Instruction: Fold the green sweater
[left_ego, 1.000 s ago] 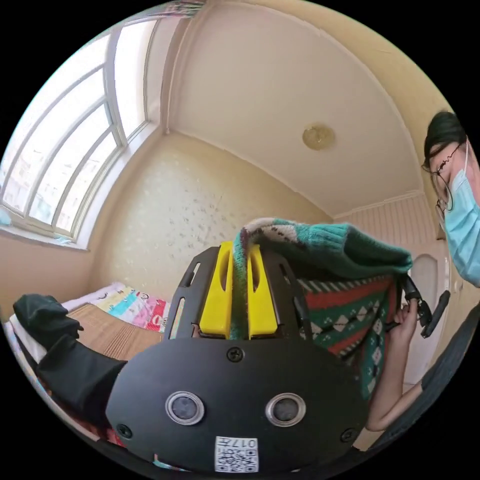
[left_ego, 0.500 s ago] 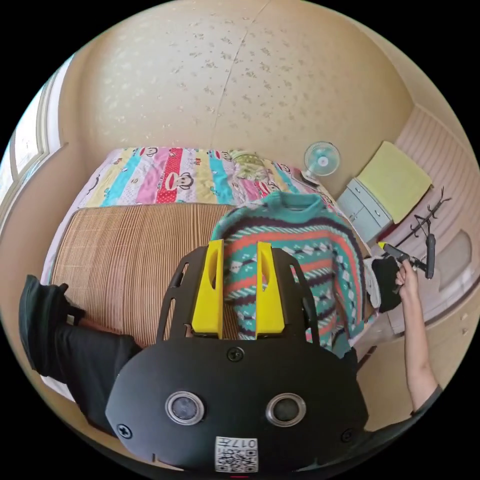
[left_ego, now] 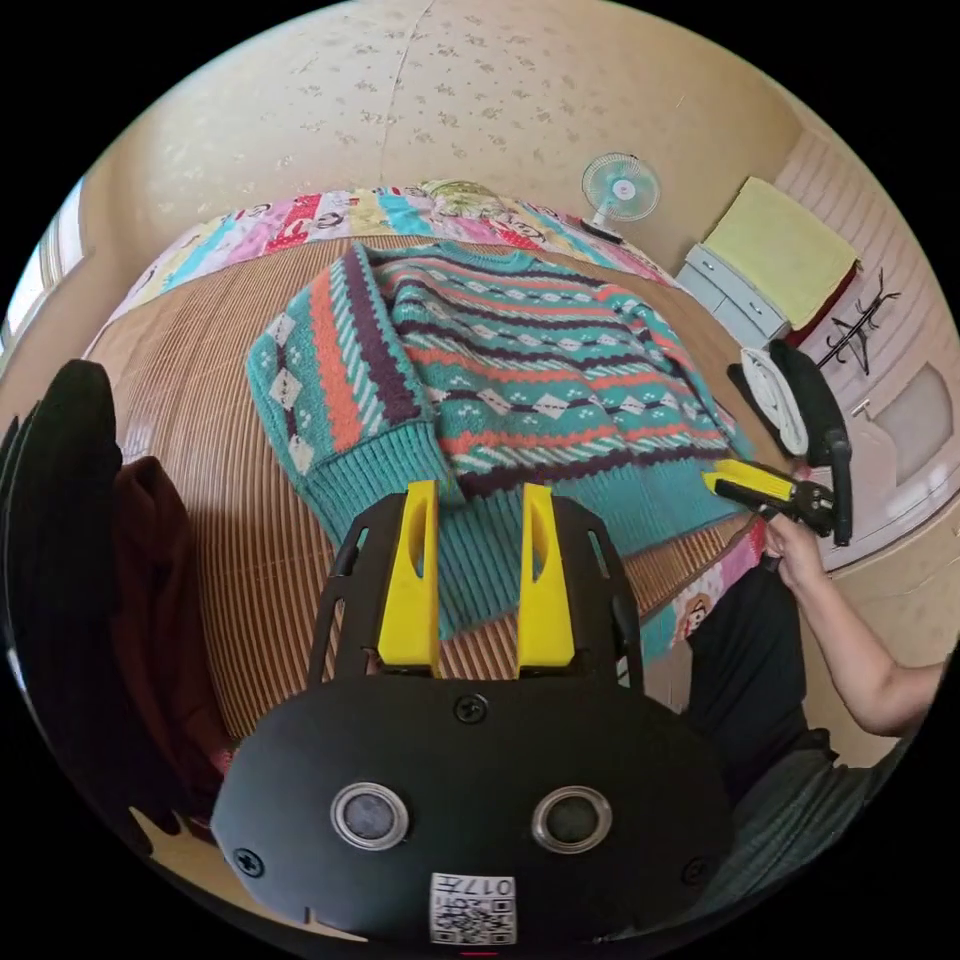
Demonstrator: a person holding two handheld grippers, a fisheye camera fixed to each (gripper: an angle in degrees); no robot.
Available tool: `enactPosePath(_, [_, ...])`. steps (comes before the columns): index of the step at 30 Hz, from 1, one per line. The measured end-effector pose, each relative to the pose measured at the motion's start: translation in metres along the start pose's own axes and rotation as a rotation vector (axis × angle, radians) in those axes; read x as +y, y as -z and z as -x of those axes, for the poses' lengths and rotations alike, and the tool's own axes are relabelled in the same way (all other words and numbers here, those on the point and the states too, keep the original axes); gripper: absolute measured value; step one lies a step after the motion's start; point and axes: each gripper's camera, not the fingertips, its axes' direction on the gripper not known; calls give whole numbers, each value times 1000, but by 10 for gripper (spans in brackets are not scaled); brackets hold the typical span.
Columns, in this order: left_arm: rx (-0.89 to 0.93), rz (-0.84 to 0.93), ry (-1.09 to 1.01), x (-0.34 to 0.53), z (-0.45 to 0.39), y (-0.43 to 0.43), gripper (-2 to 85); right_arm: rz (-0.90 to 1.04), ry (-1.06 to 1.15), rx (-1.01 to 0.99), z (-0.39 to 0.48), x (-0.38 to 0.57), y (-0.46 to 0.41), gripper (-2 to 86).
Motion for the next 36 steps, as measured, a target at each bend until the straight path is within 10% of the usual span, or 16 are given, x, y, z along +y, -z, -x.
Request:
enactPosePath(17, [101,60,-71,189,-77,10,24,322,-64,-50,25,143,1,26])
enactPosePath(24, [186,-304,65,217,-27,111,82,220,-171,-205,9,174,31,20])
enactPosePath(36, [-147,135,46,175,-36,29,120,43,-147,-294,24,205,69,5])
